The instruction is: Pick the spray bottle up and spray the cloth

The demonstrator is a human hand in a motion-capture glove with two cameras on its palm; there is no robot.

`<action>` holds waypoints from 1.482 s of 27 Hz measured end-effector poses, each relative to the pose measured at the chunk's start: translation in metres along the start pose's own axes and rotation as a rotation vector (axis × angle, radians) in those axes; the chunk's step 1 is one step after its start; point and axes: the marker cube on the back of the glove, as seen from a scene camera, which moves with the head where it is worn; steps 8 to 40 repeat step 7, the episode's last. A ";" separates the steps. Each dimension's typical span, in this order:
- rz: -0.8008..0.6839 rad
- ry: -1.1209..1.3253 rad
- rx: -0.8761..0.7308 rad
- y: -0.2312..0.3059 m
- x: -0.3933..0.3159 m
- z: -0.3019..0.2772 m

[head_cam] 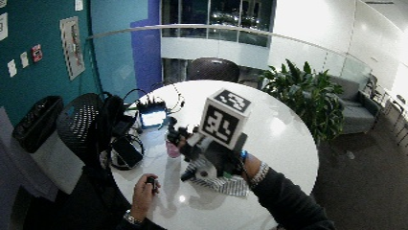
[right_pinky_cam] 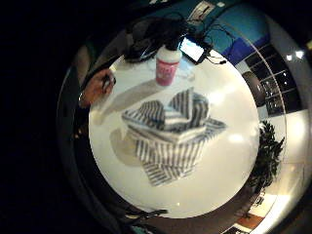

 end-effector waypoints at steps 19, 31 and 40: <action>-0.027 0.036 -0.013 0.029 -0.012 0.007; -0.027 0.036 -0.013 0.029 -0.012 0.007; -0.027 0.036 -0.013 0.029 -0.012 0.007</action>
